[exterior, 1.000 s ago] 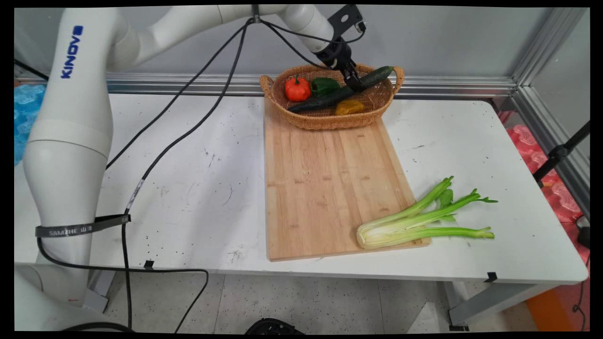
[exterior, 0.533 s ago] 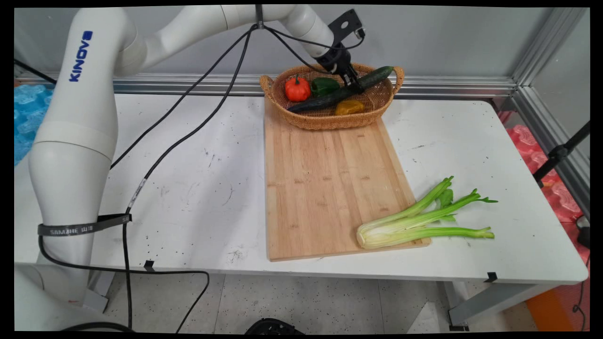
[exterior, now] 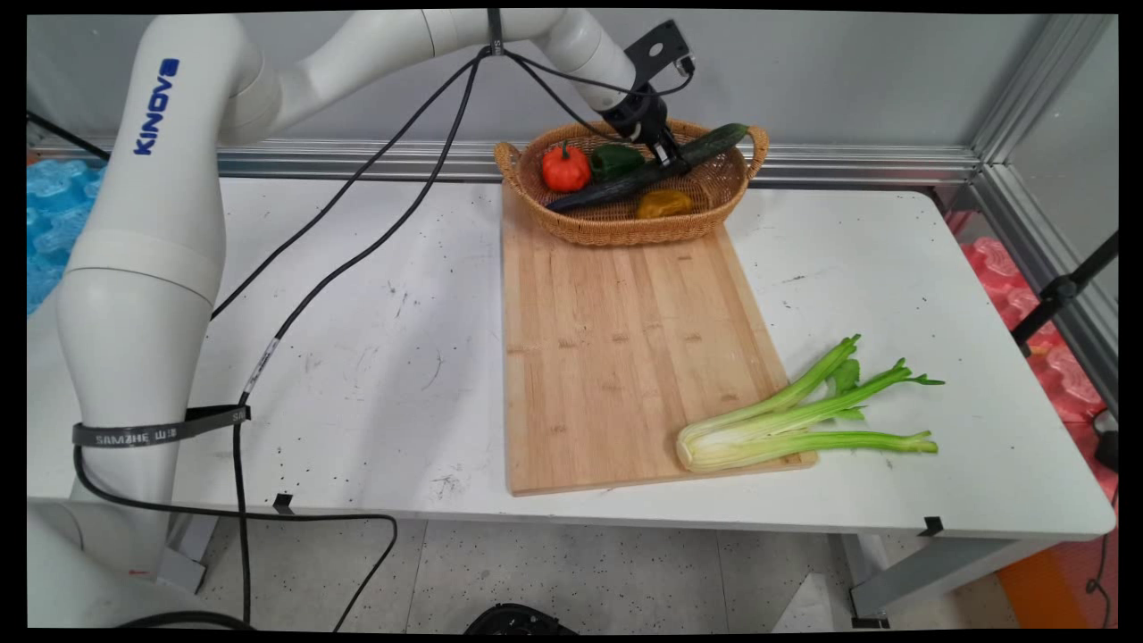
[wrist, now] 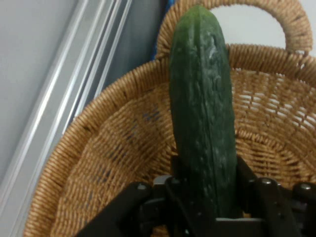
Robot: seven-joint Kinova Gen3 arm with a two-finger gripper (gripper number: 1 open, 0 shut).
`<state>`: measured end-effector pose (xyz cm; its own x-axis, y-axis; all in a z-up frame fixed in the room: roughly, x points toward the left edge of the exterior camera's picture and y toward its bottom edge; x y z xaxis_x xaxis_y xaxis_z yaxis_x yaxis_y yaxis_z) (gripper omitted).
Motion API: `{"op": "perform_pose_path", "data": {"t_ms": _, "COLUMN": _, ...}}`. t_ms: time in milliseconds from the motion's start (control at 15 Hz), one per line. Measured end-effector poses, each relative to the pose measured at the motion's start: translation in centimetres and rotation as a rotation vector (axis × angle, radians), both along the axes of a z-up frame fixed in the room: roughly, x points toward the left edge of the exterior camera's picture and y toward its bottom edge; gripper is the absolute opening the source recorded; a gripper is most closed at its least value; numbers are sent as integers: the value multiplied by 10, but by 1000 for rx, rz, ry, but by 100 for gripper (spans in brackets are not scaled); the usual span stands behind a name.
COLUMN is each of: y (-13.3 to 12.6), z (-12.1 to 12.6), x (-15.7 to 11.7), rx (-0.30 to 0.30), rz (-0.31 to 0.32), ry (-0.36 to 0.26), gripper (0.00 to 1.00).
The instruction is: Place the picked object on the cutting board
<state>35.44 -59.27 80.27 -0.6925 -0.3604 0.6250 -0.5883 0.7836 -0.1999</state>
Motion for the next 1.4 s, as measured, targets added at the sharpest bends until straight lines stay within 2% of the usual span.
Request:
{"op": "perform_pose_path", "data": {"t_ms": 467, "y": 14, "z": 51, "x": -23, "rx": -37, "rz": 28, "ry": 17, "gripper": 0}}
{"op": "perform_pose_path", "data": {"t_ms": 733, "y": 34, "z": 91, "x": -47, "rx": -36, "rz": 28, "ry": 32, "gripper": 0}}
{"op": "perform_pose_path", "data": {"t_ms": 1067, "y": 71, "z": 132, "x": -82, "rx": 25, "rz": 35, "ry": 62, "gripper": 0}}
{"op": "perform_pose_path", "data": {"t_ms": 1400, "y": 116, "z": 145, "x": -99, "rx": 110, "rz": 29, "ry": 66, "gripper": 0}}
